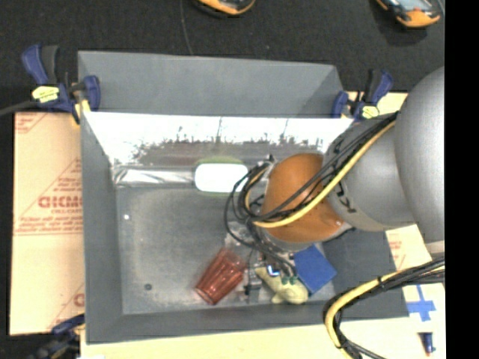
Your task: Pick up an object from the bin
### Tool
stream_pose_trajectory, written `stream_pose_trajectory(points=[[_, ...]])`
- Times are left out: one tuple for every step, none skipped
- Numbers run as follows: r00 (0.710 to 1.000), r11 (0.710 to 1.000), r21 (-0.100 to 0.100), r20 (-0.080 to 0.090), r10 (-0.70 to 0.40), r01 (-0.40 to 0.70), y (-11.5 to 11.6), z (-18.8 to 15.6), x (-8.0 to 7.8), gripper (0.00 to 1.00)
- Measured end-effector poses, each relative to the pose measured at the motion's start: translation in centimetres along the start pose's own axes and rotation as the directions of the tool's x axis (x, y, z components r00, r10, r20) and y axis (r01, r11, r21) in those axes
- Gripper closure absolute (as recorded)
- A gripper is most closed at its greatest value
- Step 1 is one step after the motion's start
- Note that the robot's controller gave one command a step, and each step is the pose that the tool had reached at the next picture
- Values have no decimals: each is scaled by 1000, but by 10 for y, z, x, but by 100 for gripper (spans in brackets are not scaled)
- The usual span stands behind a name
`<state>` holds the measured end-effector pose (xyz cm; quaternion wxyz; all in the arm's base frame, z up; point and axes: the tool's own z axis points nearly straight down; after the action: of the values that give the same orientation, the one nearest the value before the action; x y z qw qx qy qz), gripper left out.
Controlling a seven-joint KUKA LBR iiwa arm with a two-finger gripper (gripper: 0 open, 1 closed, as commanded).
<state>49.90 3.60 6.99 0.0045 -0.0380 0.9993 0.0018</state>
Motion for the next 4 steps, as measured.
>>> stream_pose_trajectory(points=[[987,987,-2,9,-159,159,30,-1,20,100],[988,988,-2,9,-157,157,30,-1,20,100],[986,986,-2,9,-165,165,25,-65,14,100],[982,982,-2,0,-189,189,28,-65,20,100]])
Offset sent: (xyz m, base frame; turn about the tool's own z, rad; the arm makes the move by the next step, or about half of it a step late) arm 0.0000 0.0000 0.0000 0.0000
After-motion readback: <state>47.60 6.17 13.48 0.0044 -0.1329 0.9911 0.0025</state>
